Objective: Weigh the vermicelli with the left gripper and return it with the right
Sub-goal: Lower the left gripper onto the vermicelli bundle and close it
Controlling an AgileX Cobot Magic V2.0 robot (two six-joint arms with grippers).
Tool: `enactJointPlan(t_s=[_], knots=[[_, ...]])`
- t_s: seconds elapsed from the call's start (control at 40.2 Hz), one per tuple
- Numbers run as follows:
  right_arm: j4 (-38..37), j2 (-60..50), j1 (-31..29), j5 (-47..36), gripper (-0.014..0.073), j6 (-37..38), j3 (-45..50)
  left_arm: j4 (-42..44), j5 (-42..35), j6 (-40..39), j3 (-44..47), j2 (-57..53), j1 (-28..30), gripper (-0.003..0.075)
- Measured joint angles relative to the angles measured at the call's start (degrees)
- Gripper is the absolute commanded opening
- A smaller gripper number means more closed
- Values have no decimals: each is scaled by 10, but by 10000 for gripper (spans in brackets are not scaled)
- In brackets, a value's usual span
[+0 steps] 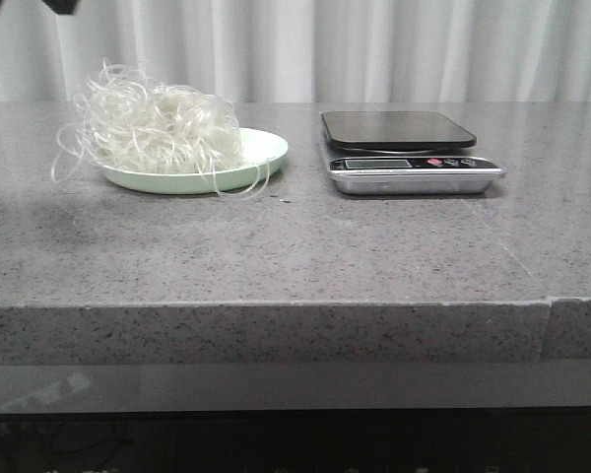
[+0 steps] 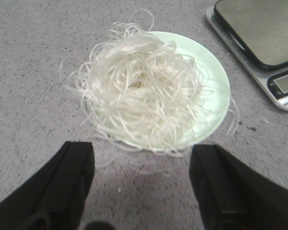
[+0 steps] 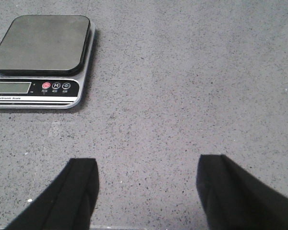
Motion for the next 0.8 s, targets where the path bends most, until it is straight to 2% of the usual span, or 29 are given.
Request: enactJointPlan(t_s=[0.472,0.795], knots=[[0,0,0,0,554,-1,0,42,-5,1,-140,204,0,514],[0,0,0,0,554,-1,0,51,-11,1,-171,283,0,513]])
